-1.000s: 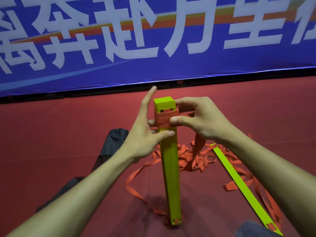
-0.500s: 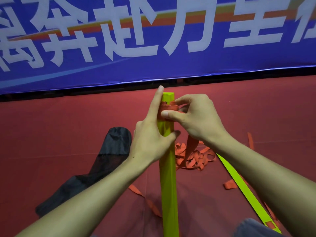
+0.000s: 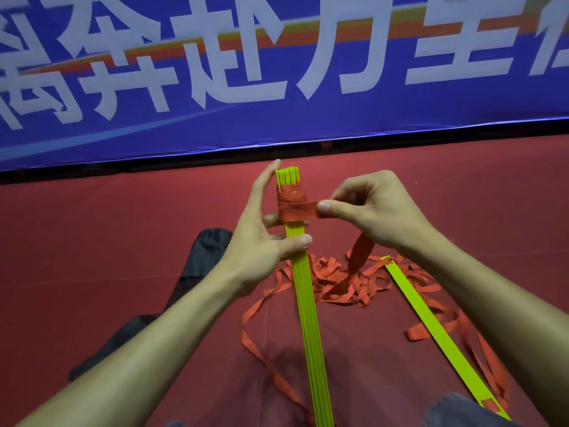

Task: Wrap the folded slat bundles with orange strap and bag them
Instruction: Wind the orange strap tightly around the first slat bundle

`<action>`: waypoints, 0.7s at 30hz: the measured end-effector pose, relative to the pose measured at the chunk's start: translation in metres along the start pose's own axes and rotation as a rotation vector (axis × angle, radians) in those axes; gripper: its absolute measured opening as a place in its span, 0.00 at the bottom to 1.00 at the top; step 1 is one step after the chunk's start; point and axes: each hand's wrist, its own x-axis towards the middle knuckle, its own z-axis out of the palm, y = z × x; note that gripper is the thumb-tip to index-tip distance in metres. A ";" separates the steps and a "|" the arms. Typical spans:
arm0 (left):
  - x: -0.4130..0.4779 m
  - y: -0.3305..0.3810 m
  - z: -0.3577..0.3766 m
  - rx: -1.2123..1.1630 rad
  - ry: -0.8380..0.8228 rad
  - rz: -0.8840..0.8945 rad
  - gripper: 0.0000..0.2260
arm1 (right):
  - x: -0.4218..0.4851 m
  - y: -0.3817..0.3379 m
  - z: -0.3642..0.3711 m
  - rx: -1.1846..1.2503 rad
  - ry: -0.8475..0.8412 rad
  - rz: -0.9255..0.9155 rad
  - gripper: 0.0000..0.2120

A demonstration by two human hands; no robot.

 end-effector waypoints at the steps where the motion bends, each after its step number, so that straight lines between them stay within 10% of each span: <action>1: -0.001 -0.001 0.000 -0.026 -0.036 0.008 0.47 | 0.000 0.001 0.000 0.024 -0.006 -0.008 0.07; 21: 0.000 -0.002 -0.002 -0.230 -0.296 0.011 0.47 | -0.003 -0.011 0.002 0.237 -0.354 0.068 0.10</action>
